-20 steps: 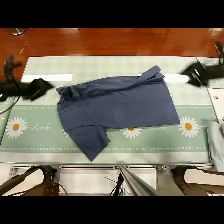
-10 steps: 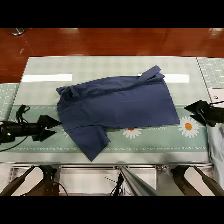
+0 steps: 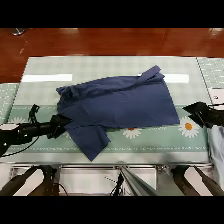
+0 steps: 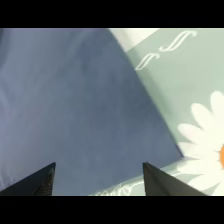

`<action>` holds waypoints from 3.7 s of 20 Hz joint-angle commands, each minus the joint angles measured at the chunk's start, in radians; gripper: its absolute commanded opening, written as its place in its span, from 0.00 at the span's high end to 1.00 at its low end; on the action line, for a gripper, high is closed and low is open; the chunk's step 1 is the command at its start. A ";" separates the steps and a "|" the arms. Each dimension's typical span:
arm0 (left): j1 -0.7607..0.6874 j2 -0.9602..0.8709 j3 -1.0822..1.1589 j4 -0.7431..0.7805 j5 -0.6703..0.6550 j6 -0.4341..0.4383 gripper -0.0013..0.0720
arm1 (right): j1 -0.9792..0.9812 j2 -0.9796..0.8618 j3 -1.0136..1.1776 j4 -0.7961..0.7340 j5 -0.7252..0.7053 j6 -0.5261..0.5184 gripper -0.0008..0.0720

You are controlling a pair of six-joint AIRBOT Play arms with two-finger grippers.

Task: Fold the shirts.

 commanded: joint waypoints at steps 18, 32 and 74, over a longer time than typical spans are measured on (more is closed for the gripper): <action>-0.095 -0.022 0.074 -0.026 0.041 0.023 0.95 | 0.126 -0.341 0.032 -0.018 -0.095 0.066 0.13; -0.080 0.016 0.622 -0.223 -0.115 0.035 0.95 | 0.421 -0.257 0.743 -0.057 0.055 0.168 0.95; -0.395 -0.327 1.028 0.881 0.180 -0.567 0.95 | 0.421 -0.414 0.668 -0.094 -0.234 0.119 0.95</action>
